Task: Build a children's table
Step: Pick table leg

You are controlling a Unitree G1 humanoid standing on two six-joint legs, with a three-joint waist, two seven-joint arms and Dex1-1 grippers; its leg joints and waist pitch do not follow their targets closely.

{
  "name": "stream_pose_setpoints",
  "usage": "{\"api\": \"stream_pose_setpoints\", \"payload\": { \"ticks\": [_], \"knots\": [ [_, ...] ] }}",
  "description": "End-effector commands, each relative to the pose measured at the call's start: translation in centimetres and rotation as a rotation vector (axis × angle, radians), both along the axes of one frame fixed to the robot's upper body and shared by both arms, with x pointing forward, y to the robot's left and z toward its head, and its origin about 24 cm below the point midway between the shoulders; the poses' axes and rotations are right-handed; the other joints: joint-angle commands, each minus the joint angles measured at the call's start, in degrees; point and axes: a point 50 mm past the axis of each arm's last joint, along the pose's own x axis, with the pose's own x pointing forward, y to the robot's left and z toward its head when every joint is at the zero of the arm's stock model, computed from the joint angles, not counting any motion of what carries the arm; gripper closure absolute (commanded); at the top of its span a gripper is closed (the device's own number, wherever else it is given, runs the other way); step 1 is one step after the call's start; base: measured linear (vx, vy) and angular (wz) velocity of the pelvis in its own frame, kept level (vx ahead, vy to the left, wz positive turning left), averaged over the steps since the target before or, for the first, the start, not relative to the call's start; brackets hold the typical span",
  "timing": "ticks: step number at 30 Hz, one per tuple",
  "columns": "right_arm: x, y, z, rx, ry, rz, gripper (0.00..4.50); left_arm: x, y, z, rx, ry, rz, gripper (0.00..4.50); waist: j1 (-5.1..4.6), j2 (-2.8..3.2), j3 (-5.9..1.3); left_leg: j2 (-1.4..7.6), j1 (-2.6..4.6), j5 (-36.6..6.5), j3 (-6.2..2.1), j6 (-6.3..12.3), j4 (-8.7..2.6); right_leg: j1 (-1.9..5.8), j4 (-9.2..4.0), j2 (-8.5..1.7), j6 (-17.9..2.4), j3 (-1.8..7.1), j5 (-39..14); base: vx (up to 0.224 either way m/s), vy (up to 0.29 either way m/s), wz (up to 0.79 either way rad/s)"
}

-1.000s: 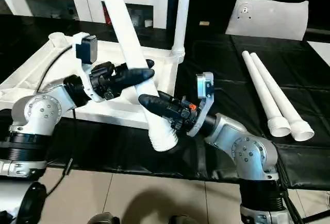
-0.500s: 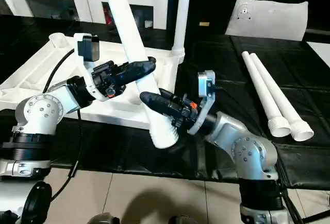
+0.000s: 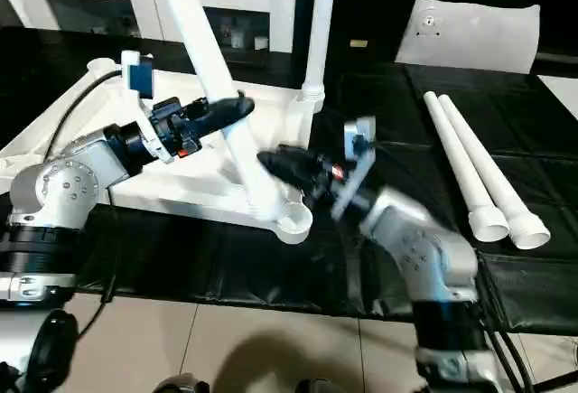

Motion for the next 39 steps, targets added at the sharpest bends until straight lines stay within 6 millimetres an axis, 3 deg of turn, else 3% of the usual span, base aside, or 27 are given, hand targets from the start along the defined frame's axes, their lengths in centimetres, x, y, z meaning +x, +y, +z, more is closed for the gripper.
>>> {"api": "stream_pose_setpoints", "payload": {
  "ticks": [1,9,17,23,31,39],
  "knots": [
    [0.4,0.3,0.2,-0.107,-0.048,-0.043,0.72,0.5,-0.5,1.0,0.111,-0.053,0.066,2.62,-0.21,0.03,-4.68,1.34,0.28,-8.00,-0.23,-0.70,-4.52,3.63,-4.59,-4.03,-5.34,2.59,-21.10,0.000,0.000,0.00],
    [0.4,3.2,-0.4,-0.272,-0.031,-0.051,0.52,0.5,-2.2,2.4,0.174,-0.113,0.116,2.62,-0.41,-0.23,-4.62,1.43,0.27,-8.06,-0.23,-1.00,-4.47,3.51,-4.46,-4.08,-5.76,2.70,-21.23,0.000,0.000,0.00],
    [1.0,5.6,-1.2,-0.328,-0.003,-0.110,1.31,-0.3,-3.7,2.9,0.211,-0.123,0.083,2.62,-0.67,-0.14,-4.56,1.44,0.23,-8.71,-0.27,-1.84,-4.54,3.30,-4.37,-4.12,-5.89,2.77,-20.99,0.000,0.000,0.00],
    [1.3,6.0,-1.2,-0.324,0.038,-0.146,1.85,-0.3,-3.9,3.0,0.234,-0.136,0.081,2.62,-0.79,-0.22,-4.60,1.29,0.16,-8.38,-0.25,-1.91,-4.59,3.44,-4.28,-3.99,-5.09,2.83,-19.83,0.000,0.000,0.00],
    [1.5,6.0,-0.9,-0.296,0.039,-0.169,2.51,-0.2,-3.8,2.7,0.281,-0.151,0.090,2.62,-1.31,0.09,-4.57,1.27,0.18,-9.31,-0.34,-2.32,-4.64,3.46,-4.35,-3.98,-4.94,2.80,-19.84,0.000,0.000,0.00],
    [1.3,6.1,-0.9,-0.270,0.040,-0.158,2.58,0.2,-3.6,2.5,0.344,-0.153,0.141,2.62,-1.69,0.06,-4.57,1.25,0.19,-8.98,-0.29,-1.93,-4.56,3.46,-4.34,-3.88,-5.36,2.84,-19.41,0.000,0.000,0.00]
  ]
}}
